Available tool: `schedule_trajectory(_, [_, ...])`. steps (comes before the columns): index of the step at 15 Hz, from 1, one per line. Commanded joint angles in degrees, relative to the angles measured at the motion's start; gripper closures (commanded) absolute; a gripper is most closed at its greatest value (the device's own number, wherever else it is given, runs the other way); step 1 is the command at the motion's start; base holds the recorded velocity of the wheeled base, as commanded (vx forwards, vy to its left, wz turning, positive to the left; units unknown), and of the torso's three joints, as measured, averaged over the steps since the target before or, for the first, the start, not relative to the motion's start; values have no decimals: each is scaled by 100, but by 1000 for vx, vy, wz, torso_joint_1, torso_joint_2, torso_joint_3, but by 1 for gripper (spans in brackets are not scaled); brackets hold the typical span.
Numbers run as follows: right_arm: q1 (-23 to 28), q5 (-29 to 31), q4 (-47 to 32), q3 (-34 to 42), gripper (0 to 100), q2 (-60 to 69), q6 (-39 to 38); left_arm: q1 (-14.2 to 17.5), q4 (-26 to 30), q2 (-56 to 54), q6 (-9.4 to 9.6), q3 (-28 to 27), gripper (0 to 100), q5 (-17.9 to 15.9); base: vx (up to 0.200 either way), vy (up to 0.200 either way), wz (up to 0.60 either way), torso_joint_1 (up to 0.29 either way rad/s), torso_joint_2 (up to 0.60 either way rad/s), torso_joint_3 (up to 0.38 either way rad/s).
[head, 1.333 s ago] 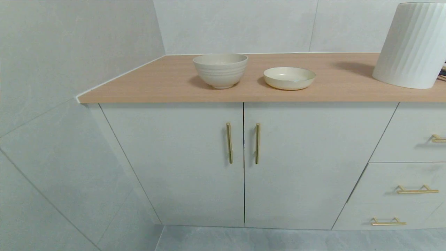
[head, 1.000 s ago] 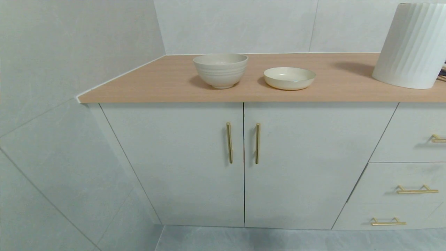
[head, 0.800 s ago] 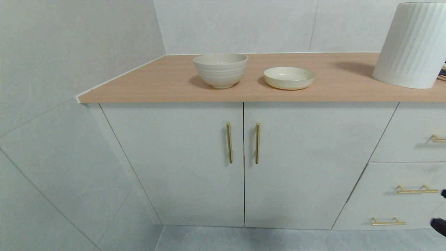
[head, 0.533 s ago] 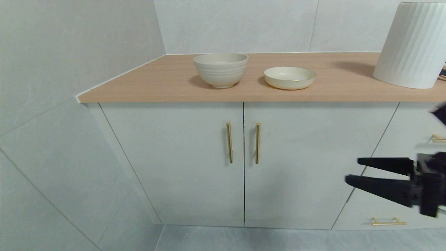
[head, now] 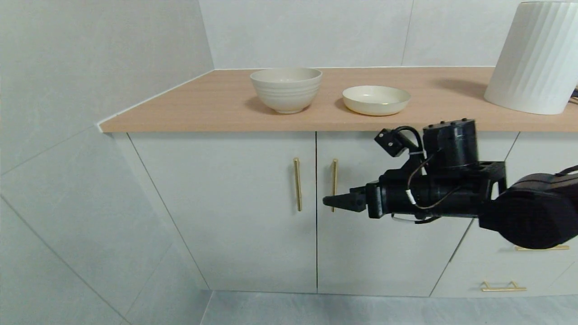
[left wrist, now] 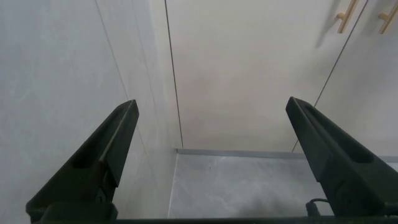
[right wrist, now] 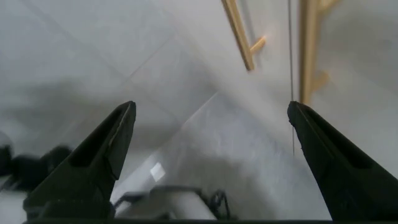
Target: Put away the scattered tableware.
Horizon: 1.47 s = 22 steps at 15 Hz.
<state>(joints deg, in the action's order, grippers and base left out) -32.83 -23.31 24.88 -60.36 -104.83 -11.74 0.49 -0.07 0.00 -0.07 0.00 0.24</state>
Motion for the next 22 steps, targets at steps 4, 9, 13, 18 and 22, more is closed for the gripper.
schedule_trajectory(4, [-118,485,1019,-64,0,-961,-276,4,-1,0,-1,0,0,2,0,0,0,0,0,0])
schedule_trajectory(9, [-101,582,1414,-73,0,-1172,-285,4,-1,0,-1,0,0,2,0,0,0,0,0,0])
schedule_trajectory(13, [-101,916,1757,-99,0,-1312,-329,4,-1,0,-1,0,0,2,0,0,0,0,0,0])
schedule_trajectory(18, [-127,898,2636,-99,0,-1620,-786,4,-1,0,-1,0,0,2,0,0,0,0,0,0])
schedule_trajectory(22, [-294,837,2654,-46,0,-1479,-1164,4,-1,0,-1,0,0,2,0,0,0,0,0,0])
